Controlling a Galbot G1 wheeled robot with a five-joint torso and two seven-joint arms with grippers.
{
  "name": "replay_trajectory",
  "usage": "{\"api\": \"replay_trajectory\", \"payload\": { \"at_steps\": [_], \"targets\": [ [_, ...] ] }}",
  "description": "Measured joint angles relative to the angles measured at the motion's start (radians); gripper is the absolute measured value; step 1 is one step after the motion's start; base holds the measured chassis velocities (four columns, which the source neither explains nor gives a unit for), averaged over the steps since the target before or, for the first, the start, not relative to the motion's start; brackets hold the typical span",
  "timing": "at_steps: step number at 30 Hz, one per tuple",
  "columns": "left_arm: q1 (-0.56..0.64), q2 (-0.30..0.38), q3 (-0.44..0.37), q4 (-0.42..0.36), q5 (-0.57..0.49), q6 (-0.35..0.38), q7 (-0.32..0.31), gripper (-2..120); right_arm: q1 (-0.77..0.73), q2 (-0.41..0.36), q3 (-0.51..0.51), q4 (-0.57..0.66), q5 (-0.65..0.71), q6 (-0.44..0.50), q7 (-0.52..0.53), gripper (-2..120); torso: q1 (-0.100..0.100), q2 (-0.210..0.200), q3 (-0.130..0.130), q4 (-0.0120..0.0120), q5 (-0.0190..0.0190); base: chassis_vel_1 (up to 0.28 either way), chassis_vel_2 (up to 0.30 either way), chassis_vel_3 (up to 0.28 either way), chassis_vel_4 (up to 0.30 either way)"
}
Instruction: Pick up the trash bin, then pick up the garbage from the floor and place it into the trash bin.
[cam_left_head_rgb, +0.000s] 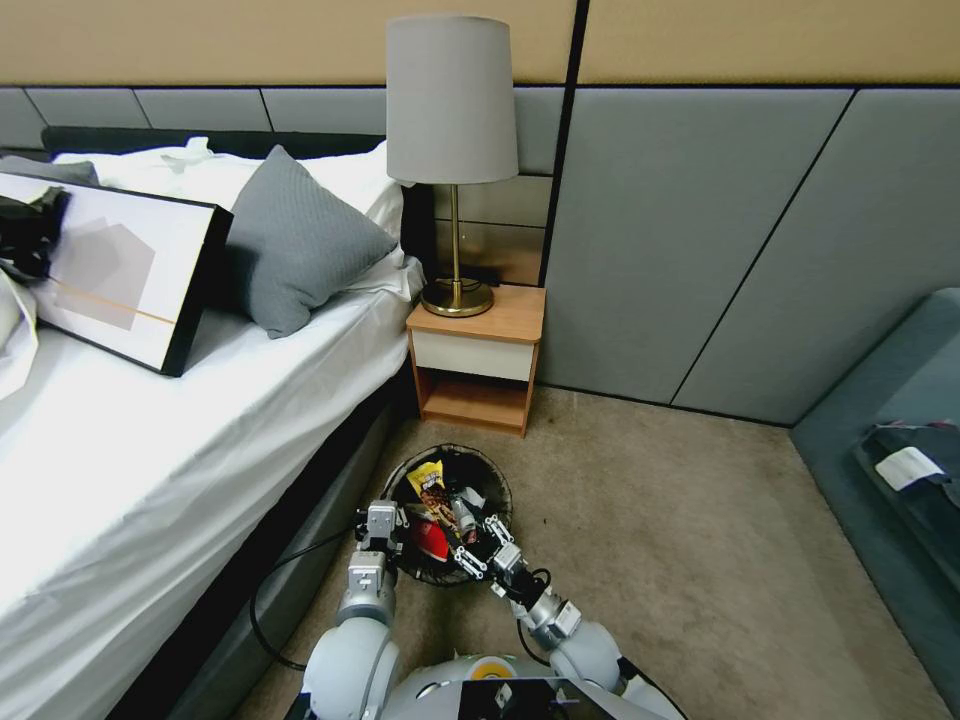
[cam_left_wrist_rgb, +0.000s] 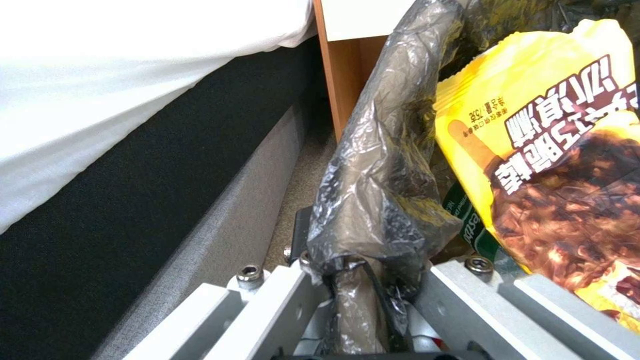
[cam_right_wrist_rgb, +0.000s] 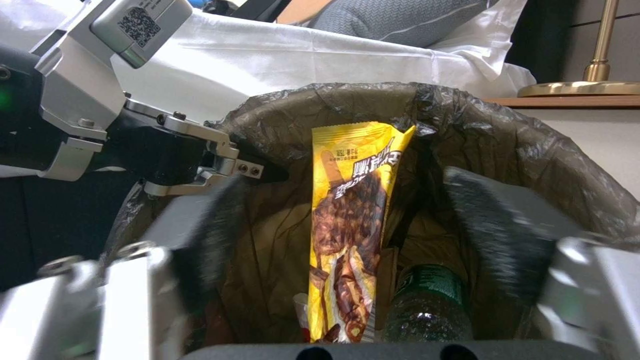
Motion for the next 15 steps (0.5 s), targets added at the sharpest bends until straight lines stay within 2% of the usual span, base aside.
{"api": "replay_trajectory", "payload": {
  "at_steps": [3,8,15],
  "targets": [
    [0.002,0.000,0.004,0.000,0.002,0.000,0.000,2,-0.002,-0.004,0.002,0.008,-0.002,0.000,0.002,99,0.000,0.000,0.000,0.0000,0.0000,0.000,0.000,0.000,0.000],
    [0.004,0.003,0.004,0.002,0.004,0.000,0.001,2,-0.005,-0.003,0.007,0.046,-0.009,0.001,0.023,100,0.000,0.000,0.000,0.0000,-0.0001,0.000,0.000,0.000,0.000],
    [0.004,0.008,0.003,0.005,0.004,0.003,0.004,2,-0.018,0.020,0.038,0.204,-0.043,-0.004,0.104,100,0.000,0.000,0.000,0.0000,-0.0001,0.000,0.000,0.000,0.000]
  ]
}}
